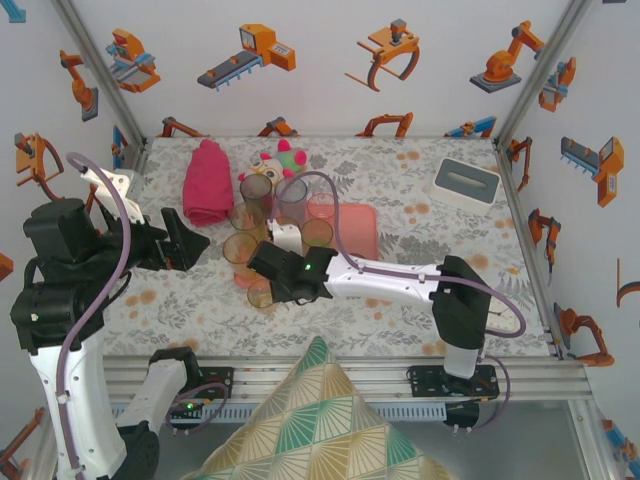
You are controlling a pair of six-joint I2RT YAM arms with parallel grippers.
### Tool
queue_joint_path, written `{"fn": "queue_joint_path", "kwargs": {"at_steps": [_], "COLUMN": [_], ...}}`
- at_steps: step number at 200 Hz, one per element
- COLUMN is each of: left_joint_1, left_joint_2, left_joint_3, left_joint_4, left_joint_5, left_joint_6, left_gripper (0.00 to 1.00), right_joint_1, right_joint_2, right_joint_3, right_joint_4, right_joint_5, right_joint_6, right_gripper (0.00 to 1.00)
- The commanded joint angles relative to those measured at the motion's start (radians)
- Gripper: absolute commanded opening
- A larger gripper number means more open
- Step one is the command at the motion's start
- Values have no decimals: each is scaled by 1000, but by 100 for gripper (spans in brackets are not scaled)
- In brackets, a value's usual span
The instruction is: Place the glasses into the tray
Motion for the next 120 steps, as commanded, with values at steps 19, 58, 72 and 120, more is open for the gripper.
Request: {"fn": "queue_joint_path", "kwargs": {"at_steps": [19, 58, 72, 120], "left_joint_1": [3, 3, 3, 2], "left_joint_2": [-10, -17, -17, -23], "left_joint_3": [17, 16, 16, 16], "left_joint_4": [15, 16, 16, 16], "left_joint_5": [23, 42, 42, 52], "left_joint_6": [-10, -12, -12, -12], "left_gripper": [97, 97, 97, 97], "right_joint_1": [9, 12, 13, 12], "right_joint_2": [27, 49, 55, 86], "right_joint_3": [50, 62, 62, 76], "right_joint_4": [26, 23, 25, 25], "right_joint_5": [-11, -18, -19, -29], "right_joint_6": [16, 12, 12, 8], "right_gripper": [39, 39, 38, 39]}}
